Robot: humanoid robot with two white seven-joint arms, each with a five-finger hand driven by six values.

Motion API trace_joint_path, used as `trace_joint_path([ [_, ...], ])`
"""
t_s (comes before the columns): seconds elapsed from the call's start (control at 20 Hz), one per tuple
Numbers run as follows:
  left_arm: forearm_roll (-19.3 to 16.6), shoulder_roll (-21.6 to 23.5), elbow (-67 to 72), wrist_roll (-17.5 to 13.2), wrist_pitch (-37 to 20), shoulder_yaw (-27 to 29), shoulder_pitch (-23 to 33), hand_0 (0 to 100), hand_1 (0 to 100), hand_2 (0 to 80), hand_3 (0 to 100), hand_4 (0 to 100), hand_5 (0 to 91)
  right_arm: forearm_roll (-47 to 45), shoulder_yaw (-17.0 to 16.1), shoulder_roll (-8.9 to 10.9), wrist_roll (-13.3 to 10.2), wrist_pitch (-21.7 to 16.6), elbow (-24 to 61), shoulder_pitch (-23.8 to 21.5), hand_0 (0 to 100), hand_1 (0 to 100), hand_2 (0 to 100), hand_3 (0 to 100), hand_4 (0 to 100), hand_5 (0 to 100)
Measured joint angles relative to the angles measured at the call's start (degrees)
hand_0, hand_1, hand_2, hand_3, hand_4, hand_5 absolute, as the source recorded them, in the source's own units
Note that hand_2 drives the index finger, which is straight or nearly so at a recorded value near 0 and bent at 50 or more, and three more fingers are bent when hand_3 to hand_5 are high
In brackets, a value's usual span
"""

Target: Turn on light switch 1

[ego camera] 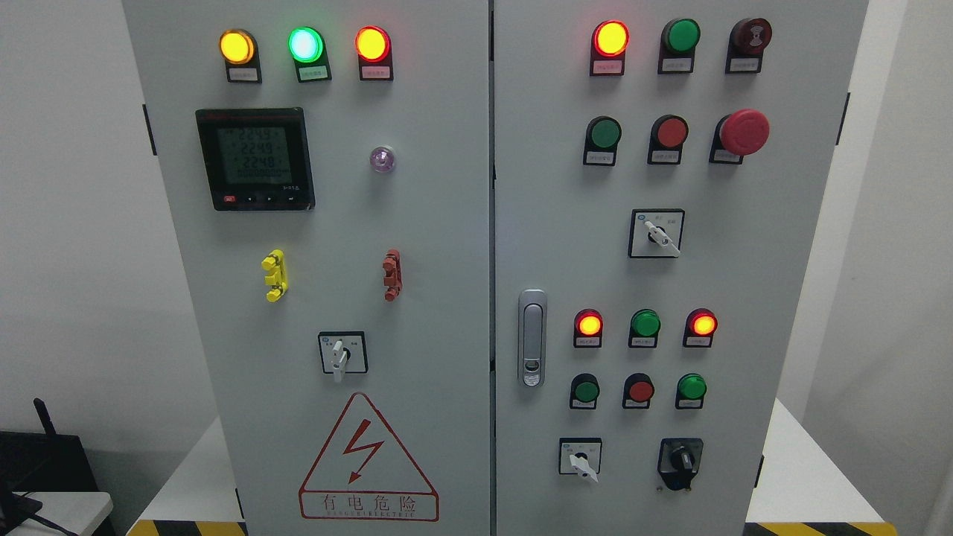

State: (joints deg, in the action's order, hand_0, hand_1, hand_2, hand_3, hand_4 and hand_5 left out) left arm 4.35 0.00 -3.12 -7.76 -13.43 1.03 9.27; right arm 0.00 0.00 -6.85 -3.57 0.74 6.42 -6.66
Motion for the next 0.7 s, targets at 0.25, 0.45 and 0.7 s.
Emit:
trace_joint_path([
  [0.25,0.07,0.0,0.11,0.15,0.93,1.28,0.09,38,0,0.0,0,0,0.0,0.0,0.0,0.01,0.0,0.0,0.0,0.01,12,39,0,0,0,0],
  [0.45,0.13,0.0,0.22,0.08,2.07,2.11,0.11,40,0,0.0,0,0,0.0,0.0,0.0,0.01,0.0,0.0,0.0,0.01,12,39,0,0,0,0],
  [0.7,0.19,0.0,0.2,-0.21,2.49,2.81,0.12,41,0,0.0,0,0,0.0,0.0,0.0,0.01,0.0,0.0,0.0,0.02,12,39,0,0,0,0],
])
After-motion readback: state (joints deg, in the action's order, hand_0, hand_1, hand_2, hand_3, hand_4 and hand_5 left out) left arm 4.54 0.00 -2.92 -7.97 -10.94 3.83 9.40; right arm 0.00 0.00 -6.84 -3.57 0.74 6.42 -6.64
